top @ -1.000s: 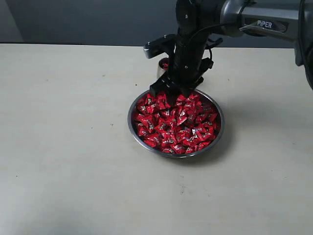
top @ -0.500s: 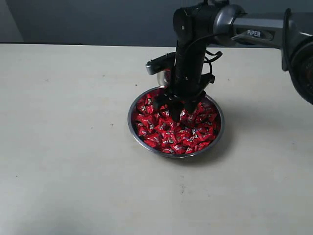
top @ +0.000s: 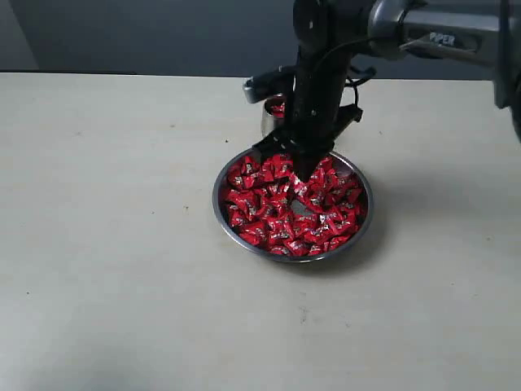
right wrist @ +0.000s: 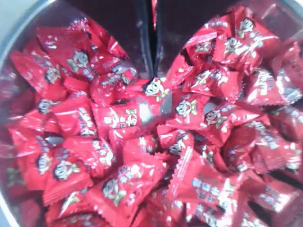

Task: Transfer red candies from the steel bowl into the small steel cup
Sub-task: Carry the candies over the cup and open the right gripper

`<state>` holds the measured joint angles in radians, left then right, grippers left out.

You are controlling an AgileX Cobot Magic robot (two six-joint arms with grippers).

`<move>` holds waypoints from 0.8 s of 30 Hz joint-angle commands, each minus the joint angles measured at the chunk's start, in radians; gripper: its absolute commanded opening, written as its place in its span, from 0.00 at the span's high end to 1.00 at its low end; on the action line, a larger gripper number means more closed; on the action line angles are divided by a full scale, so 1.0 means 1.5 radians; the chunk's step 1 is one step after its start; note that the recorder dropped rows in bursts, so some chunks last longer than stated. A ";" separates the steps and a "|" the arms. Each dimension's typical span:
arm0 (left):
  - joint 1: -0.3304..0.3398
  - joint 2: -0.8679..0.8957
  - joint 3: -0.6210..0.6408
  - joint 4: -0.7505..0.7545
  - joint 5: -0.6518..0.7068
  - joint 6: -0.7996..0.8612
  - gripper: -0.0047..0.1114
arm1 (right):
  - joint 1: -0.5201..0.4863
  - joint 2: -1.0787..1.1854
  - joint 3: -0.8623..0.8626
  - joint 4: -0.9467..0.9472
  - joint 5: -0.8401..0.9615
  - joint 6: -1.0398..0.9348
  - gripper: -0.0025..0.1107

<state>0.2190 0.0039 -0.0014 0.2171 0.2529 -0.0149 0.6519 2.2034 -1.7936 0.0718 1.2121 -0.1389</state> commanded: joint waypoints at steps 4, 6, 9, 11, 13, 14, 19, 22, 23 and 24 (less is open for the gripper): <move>-0.002 -0.003 0.001 0.003 -0.007 -0.002 0.96 | -0.024 -0.067 -0.024 -0.005 -0.103 0.019 0.99; -0.002 -0.003 0.001 0.003 -0.007 -0.002 0.96 | -0.039 -0.062 -0.038 0.009 -0.138 0.033 0.99; -0.002 -0.003 0.001 0.003 -0.007 -0.002 0.96 | -0.068 -0.046 -0.062 0.064 -0.179 0.041 0.99; -0.002 -0.003 0.001 0.003 -0.007 -0.002 0.96 | -0.095 -0.015 -0.093 0.139 -0.197 0.041 0.99; -0.002 -0.003 0.001 0.003 -0.007 -0.002 0.96 | -0.108 0.018 -0.126 0.180 -0.205 0.040 0.99; -0.002 -0.003 0.001 0.003 -0.007 -0.002 0.96 | -0.109 0.030 -0.137 0.186 -0.207 0.040 0.99; -0.002 -0.003 0.001 0.003 -0.007 -0.002 0.96 | -0.109 0.106 -0.196 0.180 -0.208 0.035 0.99; -0.002 -0.003 0.001 0.003 -0.007 -0.002 0.96 | -0.109 0.117 -0.200 0.157 -0.234 0.043 0.99; -0.002 -0.003 0.001 0.003 -0.007 -0.002 0.96 | -0.109 0.117 -0.200 0.151 -0.237 0.043 0.99; -0.002 -0.003 0.001 0.003 -0.007 -0.002 0.96 | -0.109 0.117 -0.200 0.151 -0.238 0.043 0.97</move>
<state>0.2190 0.0039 -0.0014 0.2171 0.2529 -0.0149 0.4927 2.3839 -2.0832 0.3152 0.8742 -0.0777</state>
